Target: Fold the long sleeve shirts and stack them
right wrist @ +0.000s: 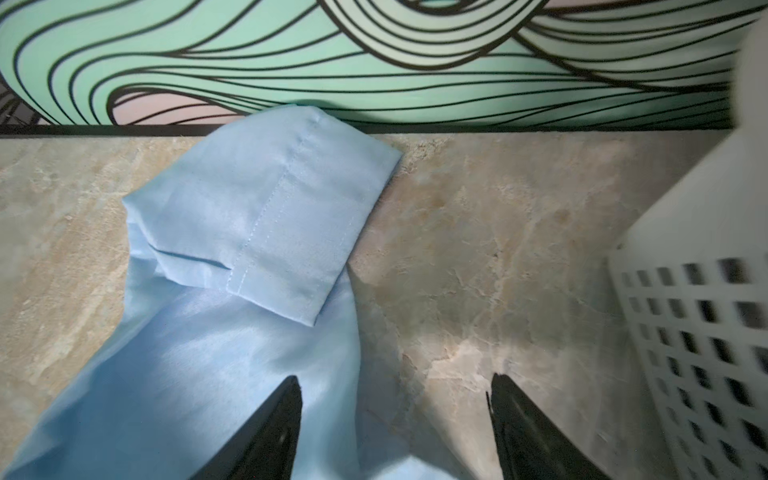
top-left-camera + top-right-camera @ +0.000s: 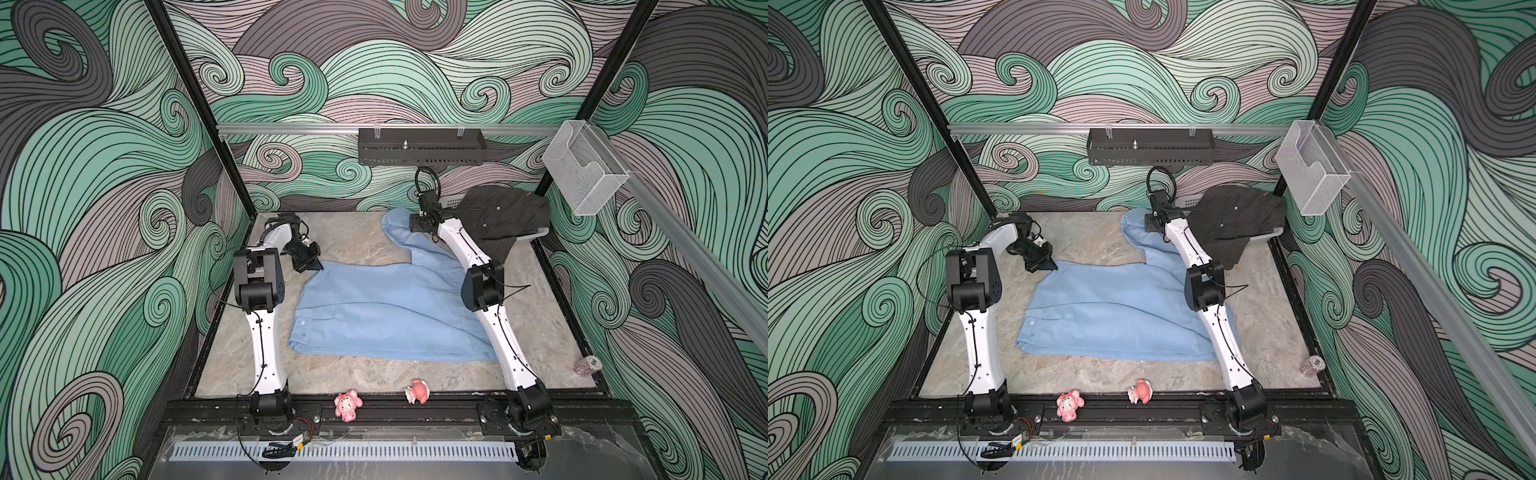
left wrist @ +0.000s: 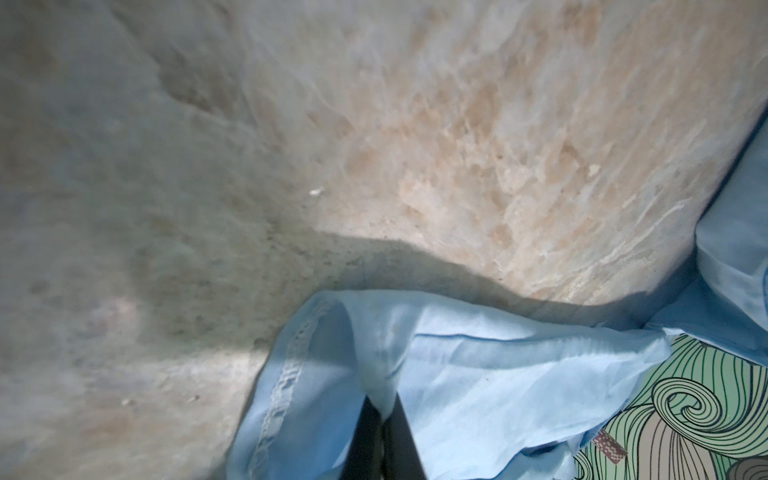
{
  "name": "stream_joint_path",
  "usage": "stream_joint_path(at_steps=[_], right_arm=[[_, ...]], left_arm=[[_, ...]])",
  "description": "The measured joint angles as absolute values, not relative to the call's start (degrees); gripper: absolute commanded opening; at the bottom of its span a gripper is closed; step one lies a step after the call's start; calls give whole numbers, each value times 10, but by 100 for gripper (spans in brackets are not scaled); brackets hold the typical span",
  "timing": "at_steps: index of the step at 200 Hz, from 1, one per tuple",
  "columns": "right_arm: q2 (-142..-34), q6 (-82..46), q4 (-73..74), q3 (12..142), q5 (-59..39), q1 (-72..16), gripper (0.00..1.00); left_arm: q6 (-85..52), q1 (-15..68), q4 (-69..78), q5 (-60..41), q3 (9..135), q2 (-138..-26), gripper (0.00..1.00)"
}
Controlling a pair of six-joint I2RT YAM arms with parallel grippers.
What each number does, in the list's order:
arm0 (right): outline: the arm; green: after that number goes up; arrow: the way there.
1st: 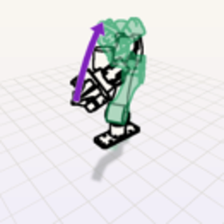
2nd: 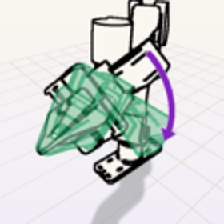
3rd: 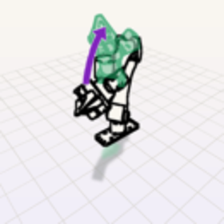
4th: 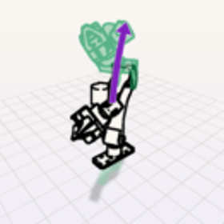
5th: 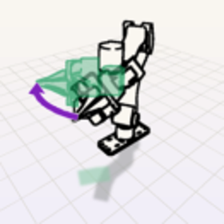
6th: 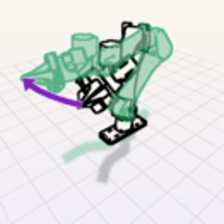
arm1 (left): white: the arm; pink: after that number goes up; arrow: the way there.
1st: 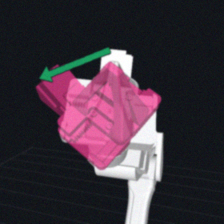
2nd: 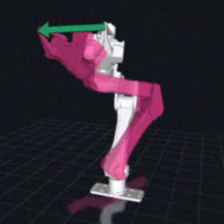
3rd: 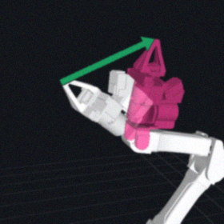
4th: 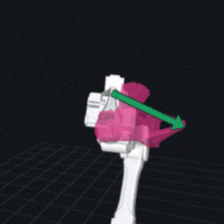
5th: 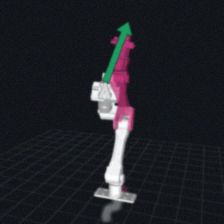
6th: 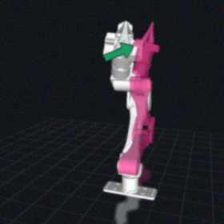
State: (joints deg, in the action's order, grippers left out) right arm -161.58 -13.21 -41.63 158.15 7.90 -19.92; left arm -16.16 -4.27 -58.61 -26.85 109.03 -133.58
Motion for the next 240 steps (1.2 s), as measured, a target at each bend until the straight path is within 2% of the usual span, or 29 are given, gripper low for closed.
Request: stream_joint_path(at_steps=[20, 30, 53, 68, 122, 190, 240], right_arm=[[-1632, -142, -414, 1581, 62, -203, 65], [-1637, -145, -413, 1581, 56, -203, 59], [-1639, -156, -413, 1581, 45, -205, 20], [-1639, -165, -407, 1581, 39, -204, 0], [-1609, -166, -399, 1560, 36, -199, 0], [-1352, -123, -393, 1351, 37, -203, 0], [-1282, -102, -383, 1242, 34, -206, 0]], left_arm=[[-162, -41, -585, -268, 1090, -1336, 0], [-162, -41, -585, -268, 1090, -1336, 0], [-162, -41, -585, -268, 1090, -1335, 0], [-162, -41, -585, -268, 1090, -1335, 0], [-162, -41, -583, -264, 1090, -1335, 0], [-162, -47, -566, -244, 1071, -1298, 0], [-162, -47, -553, -244, 1061, -1287, 0]])
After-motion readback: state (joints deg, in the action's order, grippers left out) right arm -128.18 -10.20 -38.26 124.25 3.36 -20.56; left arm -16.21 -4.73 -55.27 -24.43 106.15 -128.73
